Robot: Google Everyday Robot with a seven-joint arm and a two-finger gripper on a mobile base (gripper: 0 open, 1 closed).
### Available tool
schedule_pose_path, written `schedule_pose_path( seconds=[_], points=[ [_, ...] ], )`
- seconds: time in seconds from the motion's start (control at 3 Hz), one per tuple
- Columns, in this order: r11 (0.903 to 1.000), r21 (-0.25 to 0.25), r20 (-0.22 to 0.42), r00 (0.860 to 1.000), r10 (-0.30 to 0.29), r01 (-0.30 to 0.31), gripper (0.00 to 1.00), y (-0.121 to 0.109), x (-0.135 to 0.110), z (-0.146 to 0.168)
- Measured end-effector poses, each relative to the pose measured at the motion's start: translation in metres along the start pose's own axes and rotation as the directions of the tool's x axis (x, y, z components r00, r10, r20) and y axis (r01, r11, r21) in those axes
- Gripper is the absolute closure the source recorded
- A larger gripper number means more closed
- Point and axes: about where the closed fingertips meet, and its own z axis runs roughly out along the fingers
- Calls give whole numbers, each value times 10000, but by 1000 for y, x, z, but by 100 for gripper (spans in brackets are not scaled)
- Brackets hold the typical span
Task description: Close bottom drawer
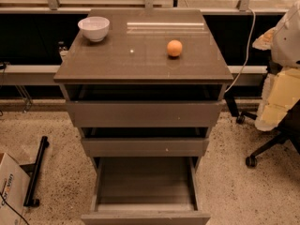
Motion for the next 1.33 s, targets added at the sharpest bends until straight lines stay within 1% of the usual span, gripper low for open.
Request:
schedule_pose_path(
  seconds=[0.33,0.67,1.0,1.33],
  points=[
    [10000,0,0,10000,0,0,0,0,0,0],
    [10000,60,18,10000,-6,6,6,0,-1,-1],
    [9999,38,280,9996,95,-97,30,6,-1,8],
    [9997,-86,570,9981,220,-215,53,18,-1,32]
  ],
)
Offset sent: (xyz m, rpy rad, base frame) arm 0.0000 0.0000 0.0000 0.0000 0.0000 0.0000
